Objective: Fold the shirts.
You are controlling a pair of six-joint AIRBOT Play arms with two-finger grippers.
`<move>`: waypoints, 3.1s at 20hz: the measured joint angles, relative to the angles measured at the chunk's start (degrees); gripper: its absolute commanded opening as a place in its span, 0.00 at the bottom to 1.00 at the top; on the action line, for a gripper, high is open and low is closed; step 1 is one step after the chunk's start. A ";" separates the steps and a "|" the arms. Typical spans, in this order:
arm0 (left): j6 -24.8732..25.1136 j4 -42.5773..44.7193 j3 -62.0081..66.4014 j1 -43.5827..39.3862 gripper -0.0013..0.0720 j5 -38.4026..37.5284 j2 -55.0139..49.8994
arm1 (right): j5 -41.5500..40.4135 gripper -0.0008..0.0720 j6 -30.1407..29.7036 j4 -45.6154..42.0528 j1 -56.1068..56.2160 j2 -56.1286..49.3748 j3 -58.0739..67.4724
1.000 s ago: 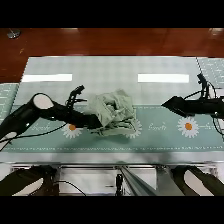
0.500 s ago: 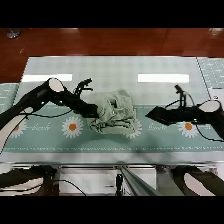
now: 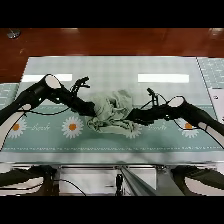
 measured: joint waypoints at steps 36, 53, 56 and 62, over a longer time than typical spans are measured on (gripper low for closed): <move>-5.16 16.02 35.36 13.68 0.04 2.40 44.96 | 34.40 0.06 11.82 -31.21 -4.85 32.24 68.61; -0.42 0.57 17.84 8.72 0.31 15.12 1.66 | 16.06 0.49 15.67 -28.20 -16.13 -10.29 55.95; -0.37 -2.25 17.84 7.19 0.98 14.16 -2.14 | 15.47 0.88 15.67 -23.06 -17.16 -15.43 55.91; -2.73 12.63 18.95 12.41 0.98 -2.84 -3.80 | 25.49 0.88 11.32 -24.17 -23.80 -15.08 55.34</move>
